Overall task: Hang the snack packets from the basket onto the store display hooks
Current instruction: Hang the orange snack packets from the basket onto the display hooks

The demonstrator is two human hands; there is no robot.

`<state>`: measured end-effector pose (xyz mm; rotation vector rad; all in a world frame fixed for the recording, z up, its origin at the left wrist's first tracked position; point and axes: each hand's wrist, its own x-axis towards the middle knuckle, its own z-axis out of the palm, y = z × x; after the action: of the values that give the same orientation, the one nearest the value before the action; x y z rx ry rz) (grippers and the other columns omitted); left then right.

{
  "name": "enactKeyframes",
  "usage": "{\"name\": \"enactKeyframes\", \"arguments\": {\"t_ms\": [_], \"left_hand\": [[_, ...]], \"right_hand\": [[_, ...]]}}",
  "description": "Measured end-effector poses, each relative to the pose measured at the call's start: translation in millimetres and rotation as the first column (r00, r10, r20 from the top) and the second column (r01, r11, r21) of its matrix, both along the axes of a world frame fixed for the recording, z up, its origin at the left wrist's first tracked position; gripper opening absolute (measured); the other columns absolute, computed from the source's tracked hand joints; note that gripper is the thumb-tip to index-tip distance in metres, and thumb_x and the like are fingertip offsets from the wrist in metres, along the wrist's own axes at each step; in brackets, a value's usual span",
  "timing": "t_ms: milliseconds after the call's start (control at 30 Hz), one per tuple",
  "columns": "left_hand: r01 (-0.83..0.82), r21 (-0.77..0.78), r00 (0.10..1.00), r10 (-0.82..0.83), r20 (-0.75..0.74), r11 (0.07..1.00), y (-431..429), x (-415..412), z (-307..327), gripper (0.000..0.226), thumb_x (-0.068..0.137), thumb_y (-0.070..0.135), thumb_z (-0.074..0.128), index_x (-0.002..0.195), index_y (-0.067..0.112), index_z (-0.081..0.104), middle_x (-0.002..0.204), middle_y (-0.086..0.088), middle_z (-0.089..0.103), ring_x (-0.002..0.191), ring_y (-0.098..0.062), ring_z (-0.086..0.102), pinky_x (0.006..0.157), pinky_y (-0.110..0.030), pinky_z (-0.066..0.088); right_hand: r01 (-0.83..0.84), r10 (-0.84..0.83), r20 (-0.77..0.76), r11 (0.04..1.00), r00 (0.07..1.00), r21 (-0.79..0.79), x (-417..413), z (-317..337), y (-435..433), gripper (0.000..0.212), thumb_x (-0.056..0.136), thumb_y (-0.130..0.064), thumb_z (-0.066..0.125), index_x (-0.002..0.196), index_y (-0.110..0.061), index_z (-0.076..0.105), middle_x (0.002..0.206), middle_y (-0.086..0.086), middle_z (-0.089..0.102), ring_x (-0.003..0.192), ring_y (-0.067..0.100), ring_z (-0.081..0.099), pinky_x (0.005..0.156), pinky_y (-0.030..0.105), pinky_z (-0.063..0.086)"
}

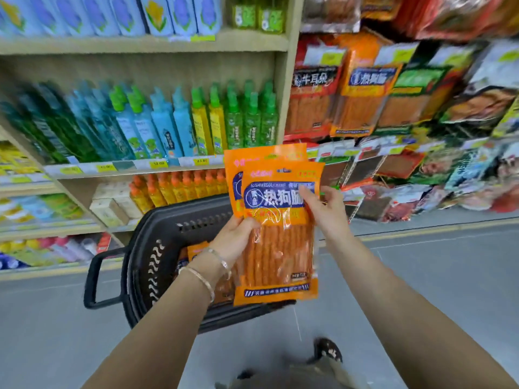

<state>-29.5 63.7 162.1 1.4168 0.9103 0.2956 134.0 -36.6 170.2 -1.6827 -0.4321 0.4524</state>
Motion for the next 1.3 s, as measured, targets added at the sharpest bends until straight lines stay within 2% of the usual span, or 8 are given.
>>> {"name": "enactKeyframes", "arguments": {"t_ms": [200,267,367,467,600,933,1100,1300], "left_hand": [[0.103,-0.004,0.98,-0.101,0.173,0.995,-8.3,99.2,26.3,0.017,0.084,0.045,0.061,0.093,0.032,0.065,0.099,0.015,0.07,0.088,-0.003,0.067,0.096,-0.033,0.041],[0.039,0.071,0.993,-0.047,0.108,0.997,-11.4,130.5,42.5,0.051,0.072,0.077,0.048,0.102,0.039,0.064,0.12,0.018,0.059,0.097,0.004,0.061,0.102,-0.035,0.033],[-0.142,0.166,0.989,0.147,-0.014,0.976,-6.5,175.9,66.5,0.111,0.056,0.093,0.021,0.139,0.023,0.044,0.147,-0.007,0.038,0.133,-0.027,0.039,0.11,-0.04,0.028],[-0.29,0.32,0.956,0.263,0.128,0.902,5.0,217.8,86.1,0.07,0.087,0.064,0.036,0.133,0.013,0.049,0.122,0.006,0.049,0.125,-0.022,0.044,0.089,-0.022,0.031],[-0.407,0.46,0.901,0.264,0.344,0.789,14.1,256.7,114.8,0.02,0.096,0.033,0.047,0.096,0.015,0.056,0.091,-0.007,0.055,0.085,-0.019,0.051,0.073,-0.031,0.036],[-0.533,0.398,0.792,0.276,0.544,0.746,43.4,313.0,215.0,0.013,0.087,0.038,0.06,0.081,0.027,0.064,0.095,0.0,0.07,0.093,-0.021,0.064,0.086,-0.036,0.05],[-0.564,0.416,0.739,0.212,0.639,0.714,62.7,343.2,255.3,0.014,0.085,0.042,0.062,0.078,0.03,0.065,0.069,0.024,0.068,0.065,0.009,0.063,0.055,-0.009,0.046],[-0.47,0.386,0.691,0.059,0.72,0.794,92.2,385.9,283.0,0.012,0.084,0.036,0.065,0.075,0.031,0.072,0.082,0.008,0.074,0.076,-0.01,0.07,0.061,-0.025,0.054]], "right_hand": [[0.014,-0.011,-0.022,0.99,1.0,0.14,97.5,31.7,-29.2,0.022,0.09,-0.031,0.062,0.096,-0.01,0.063,0.097,0.007,0.072,0.09,0.02,0.068,0.077,0.047,0.056],[0.06,-0.069,0.046,0.982,0.997,0.177,133.4,46.1,-34.4,0.018,0.092,-0.027,0.06,0.093,-0.009,0.063,0.099,0.012,0.07,0.091,0.023,0.065,0.085,0.052,0.052],[0.073,-0.113,0.18,0.974,0.977,0.214,189.4,74.3,-40.6,0.016,0.094,-0.026,0.058,0.089,-0.011,0.061,0.097,0.017,0.067,0.091,0.032,0.063,0.082,0.051,0.051],[0.058,-0.143,0.36,0.97,0.922,0.238,240.1,110.6,-43.9,0.015,0.093,-0.024,0.059,0.078,-0.023,0.059,0.085,0.009,0.064,0.077,0.019,0.059,0.072,0.04,0.047],[0.031,-0.17,0.505,0.962,0.846,0.271,294.4,153.5,-40.1,0.02,0.092,-0.031,0.056,0.081,-0.015,0.06,0.086,0.016,0.065,0.076,0.024,0.057,0.075,0.041,0.046],[-0.018,-0.24,0.478,0.88,0.845,0.474,374.4,254.7,14.6,0.021,0.092,-0.027,0.056,0.075,-0.015,0.054,0.073,0.0,0.054,0.066,0.008,0.048,0.061,0.028,0.04],[-0.042,-0.217,0.399,0.835,0.891,0.549,398.8,299.6,53.2,0.029,0.089,-0.023,0.06,0.063,-0.024,0.046,0.064,-0.015,0.052,0.06,0.002,0.044,0.061,0.024,0.038],[-0.034,-0.191,0.343,0.832,0.92,0.554,419.8,332.7,93.3,0.019,0.09,-0.02,0.06,0.071,-0.022,0.055,0.076,-0.002,0.058,0.075,0.015,0.052,0.063,0.023,0.04]]}}
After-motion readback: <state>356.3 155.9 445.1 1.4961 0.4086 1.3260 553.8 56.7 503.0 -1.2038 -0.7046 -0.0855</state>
